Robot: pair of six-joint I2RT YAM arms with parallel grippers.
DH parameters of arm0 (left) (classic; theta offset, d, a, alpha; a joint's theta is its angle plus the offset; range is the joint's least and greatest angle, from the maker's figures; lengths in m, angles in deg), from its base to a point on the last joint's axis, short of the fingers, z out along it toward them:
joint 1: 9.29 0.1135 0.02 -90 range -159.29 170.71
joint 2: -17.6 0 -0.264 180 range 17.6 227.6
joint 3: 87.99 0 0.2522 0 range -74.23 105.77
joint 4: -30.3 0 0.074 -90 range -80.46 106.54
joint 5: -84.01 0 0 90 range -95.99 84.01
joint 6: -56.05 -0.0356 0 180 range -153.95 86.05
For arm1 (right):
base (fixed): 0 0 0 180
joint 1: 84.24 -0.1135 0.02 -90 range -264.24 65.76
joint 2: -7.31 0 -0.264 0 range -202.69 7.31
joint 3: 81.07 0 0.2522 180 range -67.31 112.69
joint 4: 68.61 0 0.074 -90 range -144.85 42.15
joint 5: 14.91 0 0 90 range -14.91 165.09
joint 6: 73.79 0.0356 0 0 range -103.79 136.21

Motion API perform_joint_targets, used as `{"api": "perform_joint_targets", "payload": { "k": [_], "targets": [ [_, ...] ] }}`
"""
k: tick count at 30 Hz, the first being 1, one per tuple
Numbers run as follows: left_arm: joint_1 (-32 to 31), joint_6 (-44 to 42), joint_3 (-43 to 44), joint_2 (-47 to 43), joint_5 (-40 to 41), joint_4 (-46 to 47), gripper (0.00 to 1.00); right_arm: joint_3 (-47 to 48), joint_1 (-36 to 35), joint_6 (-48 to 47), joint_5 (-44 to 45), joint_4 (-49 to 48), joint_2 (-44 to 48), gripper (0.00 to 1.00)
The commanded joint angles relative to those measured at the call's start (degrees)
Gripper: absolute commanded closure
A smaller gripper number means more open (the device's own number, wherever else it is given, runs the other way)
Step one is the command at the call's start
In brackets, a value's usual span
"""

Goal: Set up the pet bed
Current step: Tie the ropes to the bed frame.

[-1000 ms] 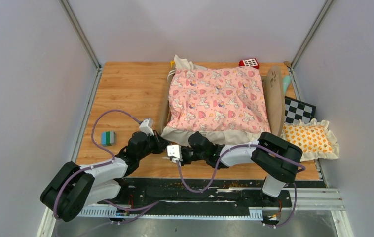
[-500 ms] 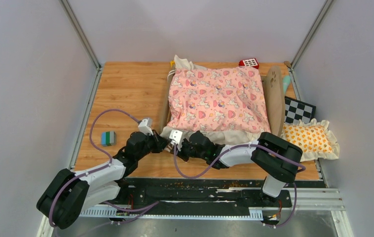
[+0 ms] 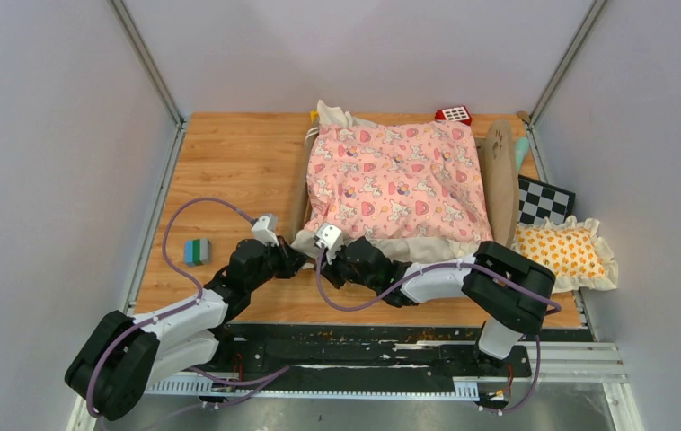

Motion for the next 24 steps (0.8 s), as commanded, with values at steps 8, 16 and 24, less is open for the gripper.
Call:
{"api": "perform_joint_targets", "payload": {
  "k": [8,16,24],
  "targets": [
    [-0.1,-2.9,2.0,-2.0,0.8,-2.2,0.96,2.5,0.2,4.6,5.9,2.1,2.9,1.0],
    [-0.1,-3.3,2.0,-3.1,1.0,-3.4,0.96,2.7,0.3,4.8,8.5,3.9,2.9,1.0],
    [-0.1,-3.4,1.6,-4.4,0.7,-4.2,0.97,5.1,0.3,4.1,9.8,6.3,1.1,1.0]
  ]
}}
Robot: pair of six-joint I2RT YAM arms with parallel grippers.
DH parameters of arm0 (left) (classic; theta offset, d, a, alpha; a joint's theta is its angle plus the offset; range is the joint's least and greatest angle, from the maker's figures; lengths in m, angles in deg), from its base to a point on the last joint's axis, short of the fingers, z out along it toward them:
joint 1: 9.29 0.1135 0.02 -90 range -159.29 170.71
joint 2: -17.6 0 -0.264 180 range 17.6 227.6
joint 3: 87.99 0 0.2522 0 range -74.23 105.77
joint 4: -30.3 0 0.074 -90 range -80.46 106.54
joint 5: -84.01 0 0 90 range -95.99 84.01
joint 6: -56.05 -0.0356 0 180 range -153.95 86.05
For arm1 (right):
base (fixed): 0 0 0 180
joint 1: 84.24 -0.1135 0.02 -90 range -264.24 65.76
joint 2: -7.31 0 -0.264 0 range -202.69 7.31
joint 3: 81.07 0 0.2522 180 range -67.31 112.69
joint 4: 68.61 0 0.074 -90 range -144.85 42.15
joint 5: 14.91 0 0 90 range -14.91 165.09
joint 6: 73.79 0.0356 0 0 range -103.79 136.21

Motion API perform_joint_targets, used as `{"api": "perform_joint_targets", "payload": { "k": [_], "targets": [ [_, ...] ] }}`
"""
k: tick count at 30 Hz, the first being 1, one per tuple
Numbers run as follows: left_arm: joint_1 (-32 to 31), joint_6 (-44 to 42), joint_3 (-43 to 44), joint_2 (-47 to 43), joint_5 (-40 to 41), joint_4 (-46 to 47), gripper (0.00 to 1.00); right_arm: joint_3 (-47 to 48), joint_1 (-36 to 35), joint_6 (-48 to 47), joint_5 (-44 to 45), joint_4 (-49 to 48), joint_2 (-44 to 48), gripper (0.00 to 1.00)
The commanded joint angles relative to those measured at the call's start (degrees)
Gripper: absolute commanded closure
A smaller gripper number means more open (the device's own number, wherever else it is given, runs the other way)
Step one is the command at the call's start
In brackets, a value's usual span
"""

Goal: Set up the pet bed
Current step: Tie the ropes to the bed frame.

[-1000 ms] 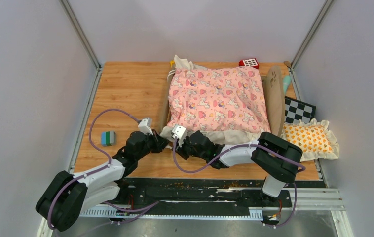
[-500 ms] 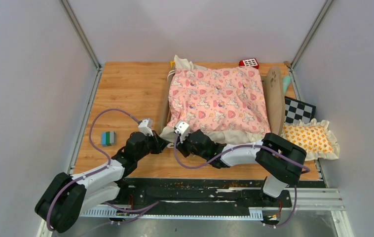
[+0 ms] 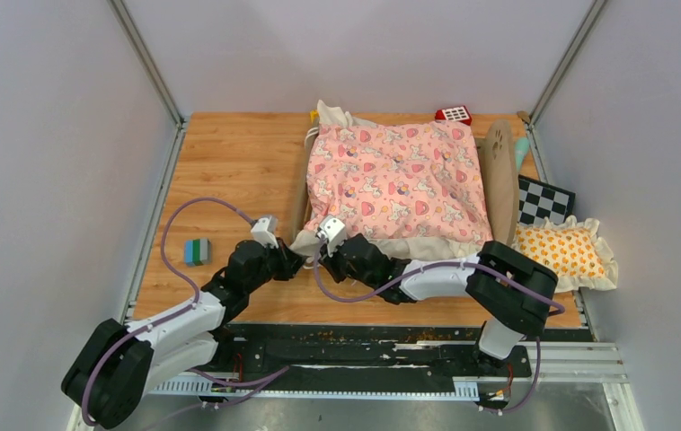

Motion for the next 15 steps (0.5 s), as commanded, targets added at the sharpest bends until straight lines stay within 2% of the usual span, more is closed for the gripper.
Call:
{"api": "perform_joint_targets", "payload": {
  "k": [1,15],
  "targets": [
    [-0.1,-1.3,1.6,-1.9,0.4,-0.3,0.97,3.5,0.3,0.2,1.9,1.3,-0.6,1.0],
    [-0.1,-1.2,2.4,-2.5,0.1,-0.9,0.94,8.4,0.2,-3.3,-2.3,5.7,-5.3,1.0]
  ]
}}
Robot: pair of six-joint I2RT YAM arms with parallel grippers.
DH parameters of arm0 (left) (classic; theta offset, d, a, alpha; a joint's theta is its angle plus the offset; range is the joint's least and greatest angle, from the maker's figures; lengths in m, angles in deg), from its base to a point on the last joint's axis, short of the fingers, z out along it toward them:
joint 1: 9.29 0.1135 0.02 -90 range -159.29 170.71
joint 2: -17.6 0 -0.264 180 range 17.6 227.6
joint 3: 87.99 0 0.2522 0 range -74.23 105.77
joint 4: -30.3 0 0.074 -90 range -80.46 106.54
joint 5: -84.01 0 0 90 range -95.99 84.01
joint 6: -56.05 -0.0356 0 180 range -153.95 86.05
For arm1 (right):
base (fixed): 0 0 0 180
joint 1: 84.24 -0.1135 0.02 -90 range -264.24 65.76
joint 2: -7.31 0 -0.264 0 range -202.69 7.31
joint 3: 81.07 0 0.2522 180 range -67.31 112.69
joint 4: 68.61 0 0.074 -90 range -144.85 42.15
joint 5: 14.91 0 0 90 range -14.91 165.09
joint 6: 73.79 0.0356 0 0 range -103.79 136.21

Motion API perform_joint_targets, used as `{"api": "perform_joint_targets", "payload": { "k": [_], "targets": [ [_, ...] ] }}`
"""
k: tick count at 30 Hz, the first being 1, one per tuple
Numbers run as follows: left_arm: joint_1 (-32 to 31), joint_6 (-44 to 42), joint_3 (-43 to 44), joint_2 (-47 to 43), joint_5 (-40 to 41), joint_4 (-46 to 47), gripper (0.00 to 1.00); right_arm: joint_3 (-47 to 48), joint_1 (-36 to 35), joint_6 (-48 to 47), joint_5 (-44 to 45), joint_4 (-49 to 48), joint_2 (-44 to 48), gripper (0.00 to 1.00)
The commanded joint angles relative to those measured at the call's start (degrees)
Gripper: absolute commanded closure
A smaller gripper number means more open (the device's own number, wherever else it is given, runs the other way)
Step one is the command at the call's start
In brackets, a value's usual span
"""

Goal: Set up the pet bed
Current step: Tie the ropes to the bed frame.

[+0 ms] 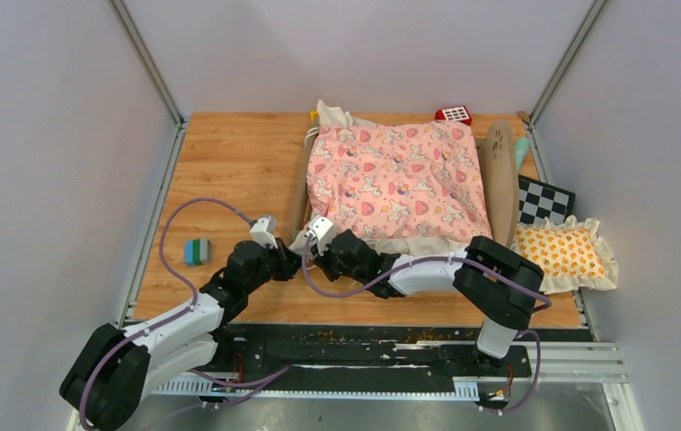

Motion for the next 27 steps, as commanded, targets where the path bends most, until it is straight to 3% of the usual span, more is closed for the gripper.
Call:
{"api": "perform_joint_targets", "payload": {
  "k": [1,11,27],
  "targets": [
    [-0.1,-0.9,2.5,-0.4,0.0,0.6,0.94,2.8,0.2,-1.4,-1.4,0.2,-1.7,1.0],
    [-0.1,-0.7,2.4,-0.9,-0.4,0.3,0.94,3.9,0.3,-1.2,-2.4,-5.1,-5.5,1.0],
    [-0.1,-0.6,2.7,-1.0,-0.2,-0.2,0.89,3.9,0.2,-3.0,-12.5,-8.0,-9.3,1.0]
  ]
}}
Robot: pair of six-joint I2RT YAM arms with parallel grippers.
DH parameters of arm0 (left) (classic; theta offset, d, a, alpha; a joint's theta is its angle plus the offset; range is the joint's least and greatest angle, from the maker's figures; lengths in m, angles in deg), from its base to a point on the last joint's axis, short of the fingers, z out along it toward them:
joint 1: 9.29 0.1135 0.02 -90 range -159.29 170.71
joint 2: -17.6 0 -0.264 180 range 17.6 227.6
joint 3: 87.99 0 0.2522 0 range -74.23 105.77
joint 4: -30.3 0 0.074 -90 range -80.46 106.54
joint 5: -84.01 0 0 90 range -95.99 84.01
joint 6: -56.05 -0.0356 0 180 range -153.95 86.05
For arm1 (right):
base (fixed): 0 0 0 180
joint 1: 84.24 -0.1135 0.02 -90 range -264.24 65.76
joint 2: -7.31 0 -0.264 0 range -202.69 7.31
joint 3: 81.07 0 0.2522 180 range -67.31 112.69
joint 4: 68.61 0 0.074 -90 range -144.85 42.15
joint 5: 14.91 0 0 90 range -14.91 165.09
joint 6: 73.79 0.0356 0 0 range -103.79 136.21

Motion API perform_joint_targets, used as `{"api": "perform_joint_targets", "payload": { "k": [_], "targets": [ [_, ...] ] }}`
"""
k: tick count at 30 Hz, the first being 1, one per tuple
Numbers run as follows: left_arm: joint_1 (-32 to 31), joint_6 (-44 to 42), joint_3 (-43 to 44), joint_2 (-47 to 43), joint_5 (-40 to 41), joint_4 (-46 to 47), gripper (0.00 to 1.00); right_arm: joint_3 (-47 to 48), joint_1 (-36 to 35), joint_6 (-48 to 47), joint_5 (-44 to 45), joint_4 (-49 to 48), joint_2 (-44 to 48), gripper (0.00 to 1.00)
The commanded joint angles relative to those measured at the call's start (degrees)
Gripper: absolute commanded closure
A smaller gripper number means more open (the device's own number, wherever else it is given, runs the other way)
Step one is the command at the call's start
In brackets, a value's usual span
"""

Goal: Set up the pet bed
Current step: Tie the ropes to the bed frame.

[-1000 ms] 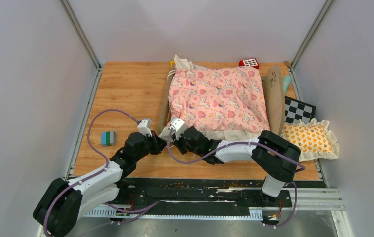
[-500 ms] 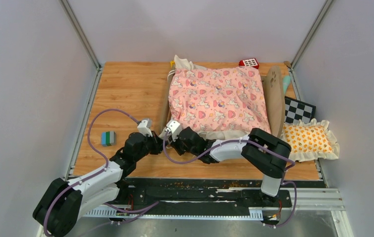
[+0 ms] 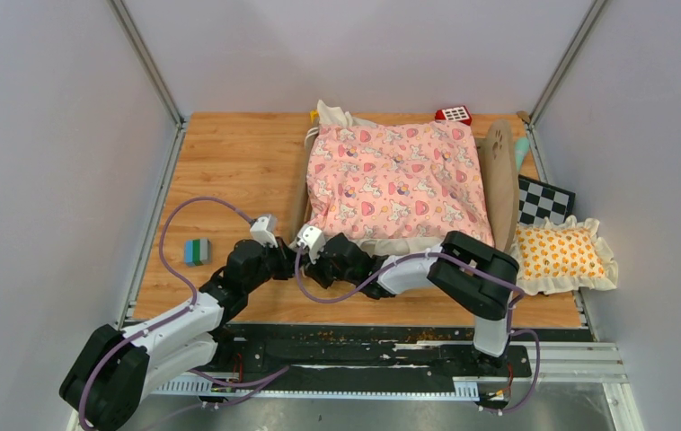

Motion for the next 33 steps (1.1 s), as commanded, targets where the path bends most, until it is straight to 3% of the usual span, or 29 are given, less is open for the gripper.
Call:
{"api": "perform_joint_targets", "payload": {
  "k": [1,6,13,26,30,33],
  "targets": [
    [-0.1,-0.5,2.1,-0.6,-0.1,0.9,0.89,2.0,0.2,-1.5,-3.8,-2.5,-1.3,1.0],
    [-0.1,-0.6,2.3,-0.4,-0.3,0.9,0.85,2.5,0.2,-1.9,-4.2,-2.5,-2.0,1.0],
    [-0.1,-1.1,2.4,-0.6,0.0,-0.9,0.58,2.7,0.3,-1.7,-3.2,-3.1,-2.4,1.0],
    [-0.1,-2.1,3.4,-9.9,5.4,-12.9,0.28,3.0,0.3,-0.4,-0.5,-4.0,-3.2,1.0],
    [-0.1,-1.5,3.4,-14.2,10.6,-18.2,0.24,3.3,0.3,-0.4,-0.4,-4.0,-3.4,1.0],
    [0.1,1.4,2.9,-16.8,16.6,-23.6,0.3,3.6,0.3,-0.5,-0.4,-3.8,-3.7,1.0]
  ]
}}
